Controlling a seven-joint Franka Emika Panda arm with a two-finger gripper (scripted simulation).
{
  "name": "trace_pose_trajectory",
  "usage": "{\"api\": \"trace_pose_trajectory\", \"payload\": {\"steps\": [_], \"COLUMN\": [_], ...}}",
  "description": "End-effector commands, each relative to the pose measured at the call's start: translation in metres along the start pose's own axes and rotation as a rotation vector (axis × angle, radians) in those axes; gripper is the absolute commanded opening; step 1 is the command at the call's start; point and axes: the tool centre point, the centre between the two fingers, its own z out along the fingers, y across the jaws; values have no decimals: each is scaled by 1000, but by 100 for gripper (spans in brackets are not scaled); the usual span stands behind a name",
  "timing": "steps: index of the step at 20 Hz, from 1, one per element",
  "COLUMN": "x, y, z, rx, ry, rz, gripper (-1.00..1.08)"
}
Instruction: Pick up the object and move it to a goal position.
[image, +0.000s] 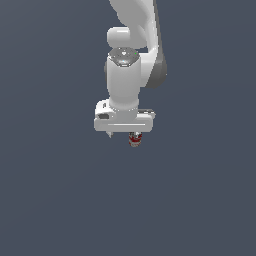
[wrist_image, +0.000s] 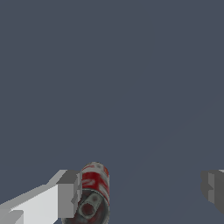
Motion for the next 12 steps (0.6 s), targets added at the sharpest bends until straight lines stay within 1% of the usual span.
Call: {"api": "trace_pose_trajectory", "payload": {"steps": [1,8,12], "x": [0,-5,-6], "y": [0,1,2], "z": [0,4,4], "rx": [0,4,4], "ry": [0,-23,-28], "rz": [0,-28,-36], "gripper": [100,100,100]}}
